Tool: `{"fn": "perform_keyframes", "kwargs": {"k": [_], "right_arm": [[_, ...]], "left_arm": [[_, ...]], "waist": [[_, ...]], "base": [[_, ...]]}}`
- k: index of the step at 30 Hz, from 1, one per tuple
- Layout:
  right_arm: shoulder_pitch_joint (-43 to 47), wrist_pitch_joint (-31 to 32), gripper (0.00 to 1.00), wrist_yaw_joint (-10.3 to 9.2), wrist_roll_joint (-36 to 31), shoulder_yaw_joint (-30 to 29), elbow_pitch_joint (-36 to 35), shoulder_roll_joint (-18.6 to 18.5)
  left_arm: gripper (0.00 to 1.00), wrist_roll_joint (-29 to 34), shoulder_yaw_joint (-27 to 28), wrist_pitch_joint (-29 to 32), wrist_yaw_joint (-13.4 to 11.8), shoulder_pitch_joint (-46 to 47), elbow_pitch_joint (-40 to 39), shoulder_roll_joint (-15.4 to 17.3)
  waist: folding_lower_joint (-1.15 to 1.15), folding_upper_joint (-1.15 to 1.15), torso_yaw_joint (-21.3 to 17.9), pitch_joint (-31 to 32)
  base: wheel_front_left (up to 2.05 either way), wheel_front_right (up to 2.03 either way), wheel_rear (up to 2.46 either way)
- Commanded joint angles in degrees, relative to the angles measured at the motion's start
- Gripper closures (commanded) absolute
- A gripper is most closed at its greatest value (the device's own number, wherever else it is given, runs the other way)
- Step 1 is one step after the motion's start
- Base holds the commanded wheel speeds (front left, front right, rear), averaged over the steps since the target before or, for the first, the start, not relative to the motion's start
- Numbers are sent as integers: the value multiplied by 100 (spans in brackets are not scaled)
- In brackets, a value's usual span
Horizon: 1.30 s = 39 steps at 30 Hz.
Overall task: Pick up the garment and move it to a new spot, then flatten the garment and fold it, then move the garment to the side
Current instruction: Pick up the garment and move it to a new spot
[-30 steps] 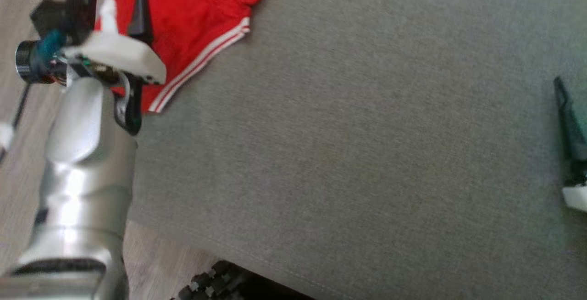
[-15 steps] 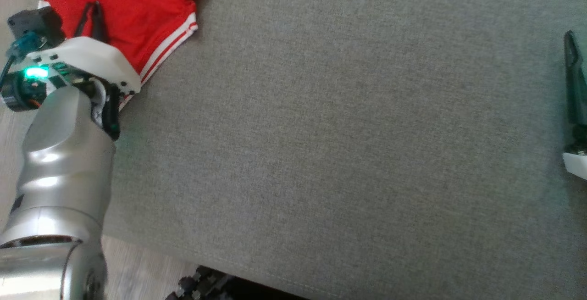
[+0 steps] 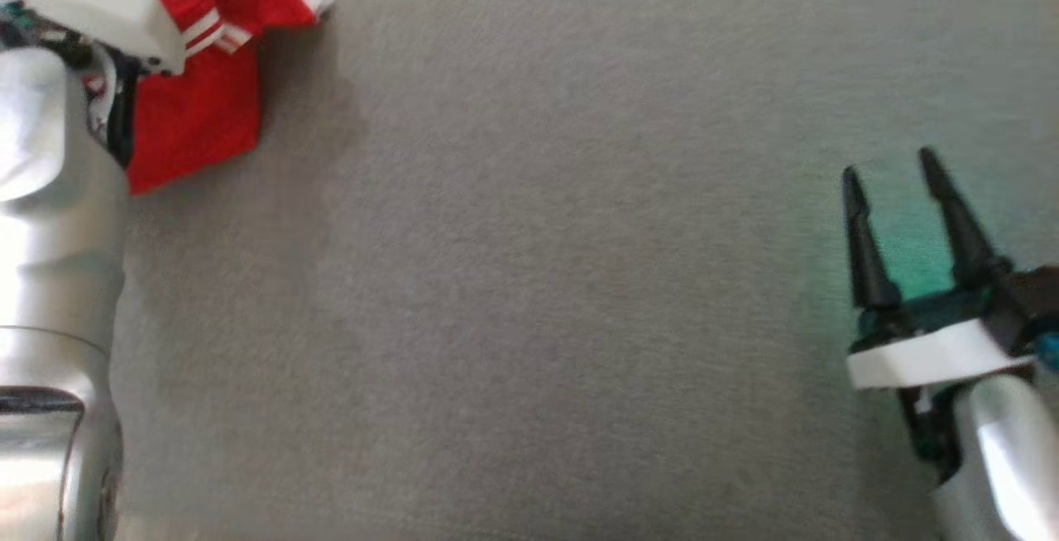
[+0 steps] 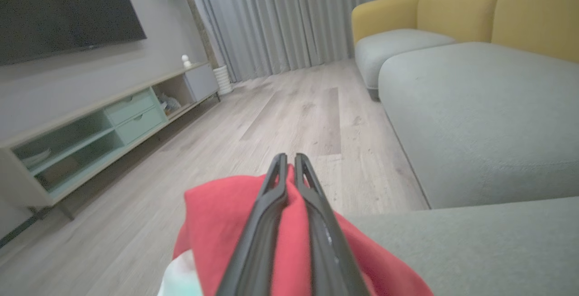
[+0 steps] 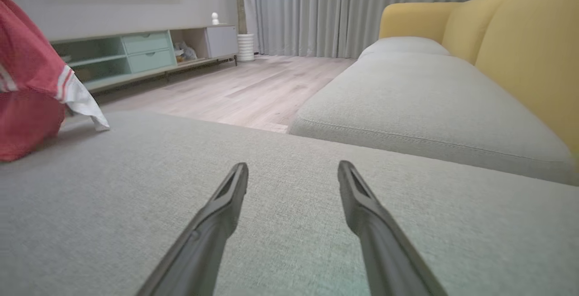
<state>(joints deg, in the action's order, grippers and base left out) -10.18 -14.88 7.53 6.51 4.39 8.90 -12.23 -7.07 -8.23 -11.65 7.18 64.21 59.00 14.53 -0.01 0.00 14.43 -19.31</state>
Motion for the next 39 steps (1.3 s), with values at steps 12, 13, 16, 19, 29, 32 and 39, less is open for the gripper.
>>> {"fn": "perform_keyframes", "kwargs": {"k": [12, 13, 16, 19, 29, 32, 39], "right_arm": [[262, -12, 0, -4, 102, 460, -111, 634], [255, -12, 0, -4, 109, 474, -121, 656], [209, -12, 0, -4, 124, 551, -149, 722], [152, -12, 0, -4, 151, 619, -189, 792], [-157, -12, 0, -4, 281, 1073, -197, 926], [-177, -12, 0, -4, 287, 1148, -178, 931], [-42, -12, 0, -4, 313, 1137, -64, 934]], "left_arm": [[100, -957, -1455, 934, 30, 35, -2650, 339], [100, -1037, -1508, 1027, 30, -4, -2839, 341], [100, -1210, -1600, 1243, 30, -181, -3284, 315], [100, -1265, -1773, 1325, 30, -449, -3605, 237], [67, -1429, -2705, 489, 29, -1617, -2575, 35], [0, -1030, -2911, 14, -147, -1633, -2150, 73], [0, -569, -2654, -331, -886, -2178, -2569, -252]], "waist": [[1, 0, -1935, 1112], [1, 0, -2043, 1090], [1, 0, -2384, 960], [1, 0, -2682, 718], [1, 0, -3123, -193], [1, 0, -3091, -274], [1, 0, -2655, -75]], "base": [[0, 0, 0], [0, 0, 0], [0, 0, 0], [0, 0, 0], [0, 0, 0], [0, 0, 0], [0, 0, 0]]}}
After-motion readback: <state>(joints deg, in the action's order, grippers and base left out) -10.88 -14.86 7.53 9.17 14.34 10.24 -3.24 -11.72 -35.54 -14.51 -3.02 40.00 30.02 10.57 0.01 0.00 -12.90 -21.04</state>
